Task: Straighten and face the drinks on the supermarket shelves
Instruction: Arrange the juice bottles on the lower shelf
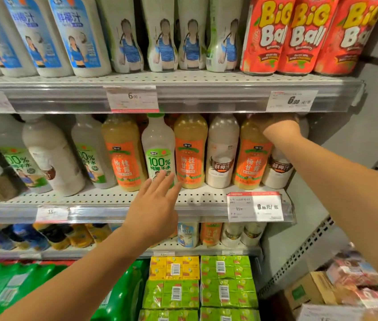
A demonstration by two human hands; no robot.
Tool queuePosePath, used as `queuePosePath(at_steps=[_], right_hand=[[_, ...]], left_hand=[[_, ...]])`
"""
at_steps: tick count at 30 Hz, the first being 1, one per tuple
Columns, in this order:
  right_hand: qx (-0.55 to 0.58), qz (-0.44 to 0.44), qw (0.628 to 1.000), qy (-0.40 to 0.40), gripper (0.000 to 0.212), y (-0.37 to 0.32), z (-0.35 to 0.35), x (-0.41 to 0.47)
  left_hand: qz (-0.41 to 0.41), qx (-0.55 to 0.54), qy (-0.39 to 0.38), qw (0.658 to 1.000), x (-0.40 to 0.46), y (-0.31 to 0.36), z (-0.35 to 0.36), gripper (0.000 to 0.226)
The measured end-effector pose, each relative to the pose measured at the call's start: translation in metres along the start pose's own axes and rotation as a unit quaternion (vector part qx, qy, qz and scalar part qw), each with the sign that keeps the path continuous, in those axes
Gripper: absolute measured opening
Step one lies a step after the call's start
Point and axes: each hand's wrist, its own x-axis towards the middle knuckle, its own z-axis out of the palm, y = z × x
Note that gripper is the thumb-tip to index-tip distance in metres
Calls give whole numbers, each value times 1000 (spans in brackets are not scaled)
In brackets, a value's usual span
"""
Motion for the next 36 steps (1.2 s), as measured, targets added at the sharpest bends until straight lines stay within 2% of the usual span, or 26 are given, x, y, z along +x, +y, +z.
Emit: queuePosePath(at_steps=[2,5,10,15,18,25,27,30,33,36], right_hand=[[42,-51,997,45,54,4,-2,-8],[154,-68,983,78,48,19,-8,-29],[159,-122,977,68,43,33,-10,-62],[198,-136,971,15,22,37,-10,-84],[204,-151,967,19,23,32,-14,-93],[187,-189,964,14,17,4,-30,-118],[188,-209,960,-9,17,-11,-26,-130],[191,-210,958,-46,21,-43,-10,-156],[222,-170,954,-110,22,-68,13,-181],[240,-138,950,-143,24,-90,38,-204]], left_hand=[[-5,-3,-12,1000,-4,-1,4,67],[-12,-8,-20,1000,-8,0,7,66],[-16,-56,-25,998,-11,12,3,69],[-7,-113,-46,993,-7,29,-7,65],[7,-136,-54,989,-7,38,-18,64],[22,-235,-4,972,-8,40,-41,63],[11,-300,1,954,-7,39,-45,72],[-10,-433,4,901,-10,31,-54,91],[-14,-550,2,835,-24,10,-62,87],[-33,-588,5,808,-43,-19,-62,91]])
